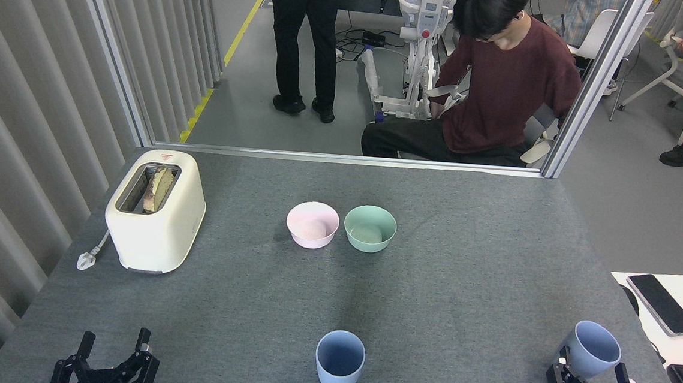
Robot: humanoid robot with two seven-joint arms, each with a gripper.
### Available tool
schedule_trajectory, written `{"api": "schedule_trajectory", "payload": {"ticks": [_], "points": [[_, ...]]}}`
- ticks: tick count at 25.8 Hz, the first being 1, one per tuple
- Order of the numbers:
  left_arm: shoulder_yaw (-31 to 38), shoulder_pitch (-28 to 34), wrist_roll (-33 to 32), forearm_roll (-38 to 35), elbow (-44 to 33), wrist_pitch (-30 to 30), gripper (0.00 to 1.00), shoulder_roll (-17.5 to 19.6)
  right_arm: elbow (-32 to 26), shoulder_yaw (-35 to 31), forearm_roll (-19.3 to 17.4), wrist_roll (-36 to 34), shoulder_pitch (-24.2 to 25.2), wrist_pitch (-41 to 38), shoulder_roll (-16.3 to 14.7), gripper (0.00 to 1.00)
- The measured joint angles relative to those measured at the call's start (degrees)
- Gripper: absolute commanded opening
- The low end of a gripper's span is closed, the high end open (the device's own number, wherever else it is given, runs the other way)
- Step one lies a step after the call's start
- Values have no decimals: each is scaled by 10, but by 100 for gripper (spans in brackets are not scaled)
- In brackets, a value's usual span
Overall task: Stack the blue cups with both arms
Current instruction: 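Reach the right gripper to the other blue cup and grasp it, then carry the blue cup with the right gripper over the placed cup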
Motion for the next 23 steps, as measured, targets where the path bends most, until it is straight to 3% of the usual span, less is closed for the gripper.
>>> {"api": "schedule_trajectory", "payload": {"ticks": [3, 4, 5, 7, 11, 13, 20, 23], "points": [[0, 0, 0, 0, 0, 1, 100, 0, 29, 1, 12, -2, -25, 0, -2, 97], [0, 0, 0, 0, 0, 1, 100, 0, 35, 2, 17, -3, -30, 0, -2, 91], [0, 1, 0, 0, 0, 1, 100, 0, 39, 3, 21, -4, -34, 0, -2, 83], [-1, 1, 0, 0, 1, 1, 100, 0, 45, 10, 25, -6, -38, 0, -1, 54], [-1, 2, 2, 0, 1, 1, 100, -1, 30, 23, 26, -9, -37, -9, 4, 53], [-1, 2, 2, 0, 1, 1, 100, -1, -17, 32, 25, -10, -19, -31, 8, 53], [-3, 5, 3, -1, 1, 1, 100, -3, -313, 121, 24, 17, 114, -134, 55, 54], [-3, 10, 3, -2, -1, 1, 100, -7, -371, 192, 37, 32, 137, -150, 71, 53]]}}
